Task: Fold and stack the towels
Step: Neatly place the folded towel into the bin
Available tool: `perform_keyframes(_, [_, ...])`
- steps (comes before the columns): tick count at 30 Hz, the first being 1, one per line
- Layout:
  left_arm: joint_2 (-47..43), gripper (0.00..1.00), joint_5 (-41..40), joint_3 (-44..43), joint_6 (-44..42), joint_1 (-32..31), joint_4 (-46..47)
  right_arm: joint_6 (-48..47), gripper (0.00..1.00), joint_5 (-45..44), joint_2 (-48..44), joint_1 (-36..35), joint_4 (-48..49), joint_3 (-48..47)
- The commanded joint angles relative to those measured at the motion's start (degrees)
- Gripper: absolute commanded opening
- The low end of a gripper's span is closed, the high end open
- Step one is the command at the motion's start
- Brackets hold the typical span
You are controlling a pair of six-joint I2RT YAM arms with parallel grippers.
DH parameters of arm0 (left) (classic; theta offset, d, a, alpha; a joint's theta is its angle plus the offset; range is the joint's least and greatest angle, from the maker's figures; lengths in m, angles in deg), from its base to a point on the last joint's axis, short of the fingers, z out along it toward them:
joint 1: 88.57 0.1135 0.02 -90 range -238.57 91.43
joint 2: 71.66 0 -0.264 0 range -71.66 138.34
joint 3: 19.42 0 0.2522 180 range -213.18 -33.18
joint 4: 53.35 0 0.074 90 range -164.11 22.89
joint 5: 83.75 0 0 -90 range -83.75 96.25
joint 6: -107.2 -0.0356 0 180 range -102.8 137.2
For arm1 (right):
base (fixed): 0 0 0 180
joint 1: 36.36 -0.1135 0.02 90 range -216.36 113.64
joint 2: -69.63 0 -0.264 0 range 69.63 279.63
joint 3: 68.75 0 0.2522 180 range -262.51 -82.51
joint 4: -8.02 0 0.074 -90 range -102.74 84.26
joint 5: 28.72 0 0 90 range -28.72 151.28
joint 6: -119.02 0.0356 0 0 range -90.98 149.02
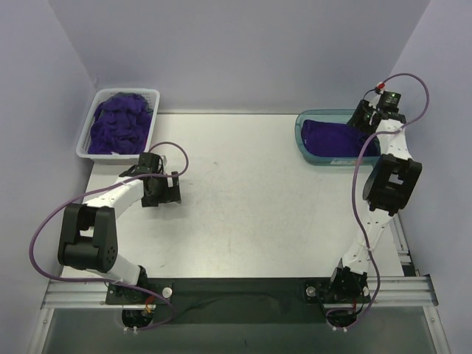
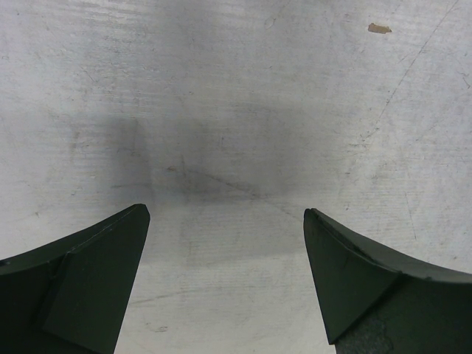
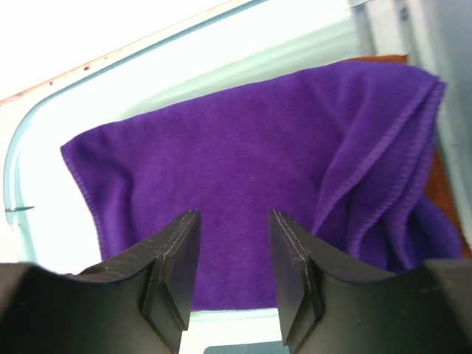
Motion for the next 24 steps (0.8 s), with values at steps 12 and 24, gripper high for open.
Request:
perform_keyframes(12, [1.9,0.97,1.1,-2.76,-1.35,0.25,-0.11,4.82,0.54,-10.39,4.9,0.24,-8.38,-2.8])
perform_keyframes(24, [2.69,0.97,0.75,-2.85,-1.44,0.25,-0.2,3.33,0.59,-26.13,3.59,3.31,-10.23,-4.64])
